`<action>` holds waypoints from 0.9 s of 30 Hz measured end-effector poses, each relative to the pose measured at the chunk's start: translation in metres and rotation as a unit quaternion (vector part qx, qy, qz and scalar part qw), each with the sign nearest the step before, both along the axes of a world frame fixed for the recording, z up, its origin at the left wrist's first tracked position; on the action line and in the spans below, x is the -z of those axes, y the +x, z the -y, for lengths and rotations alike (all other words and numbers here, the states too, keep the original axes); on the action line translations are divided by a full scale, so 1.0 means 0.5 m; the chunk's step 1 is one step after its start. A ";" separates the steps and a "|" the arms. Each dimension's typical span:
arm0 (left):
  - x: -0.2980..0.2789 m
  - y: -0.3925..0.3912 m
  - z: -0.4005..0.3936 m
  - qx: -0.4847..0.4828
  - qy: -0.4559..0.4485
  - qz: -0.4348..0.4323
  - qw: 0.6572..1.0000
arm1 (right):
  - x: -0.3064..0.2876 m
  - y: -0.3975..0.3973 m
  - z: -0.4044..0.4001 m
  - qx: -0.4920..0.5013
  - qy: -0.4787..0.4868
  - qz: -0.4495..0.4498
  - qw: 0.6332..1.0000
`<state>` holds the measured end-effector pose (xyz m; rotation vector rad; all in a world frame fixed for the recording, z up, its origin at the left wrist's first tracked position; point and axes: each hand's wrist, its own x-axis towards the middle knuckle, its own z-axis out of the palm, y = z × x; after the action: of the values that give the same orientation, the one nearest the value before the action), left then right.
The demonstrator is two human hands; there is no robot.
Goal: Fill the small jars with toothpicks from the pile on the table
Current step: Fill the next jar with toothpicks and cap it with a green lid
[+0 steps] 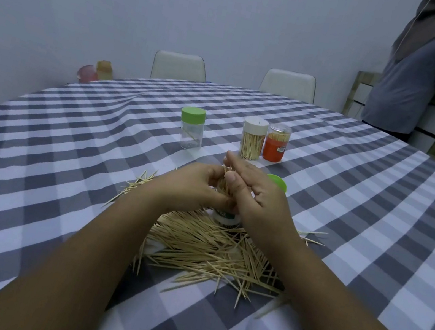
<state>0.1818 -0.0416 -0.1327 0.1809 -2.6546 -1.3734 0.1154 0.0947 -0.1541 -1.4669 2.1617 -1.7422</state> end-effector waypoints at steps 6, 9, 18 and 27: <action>0.002 -0.001 -0.004 -0.016 -0.003 -0.014 1.000 | 0.002 -0.016 -0.001 0.042 0.011 -0.035 0.998; 0.003 -0.002 -0.006 -0.024 -0.010 -0.027 0.999 | 0.003 -0.014 -0.002 0.036 -0.010 -0.046 0.998; 0.015 -0.010 -0.016 -0.051 -0.014 -0.065 0.996 | -0.002 -0.015 -0.011 0.062 0.018 -0.031 0.997; 0.019 -0.014 -0.017 -0.048 -0.031 -0.064 0.996 | 0.011 -0.035 -0.005 0.058 0.055 -0.113 0.990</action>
<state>0.1747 -0.0331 -0.1424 0.2022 -2.5439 -1.2297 0.0979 0.0971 -0.1595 -1.6121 2.4563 -1.5237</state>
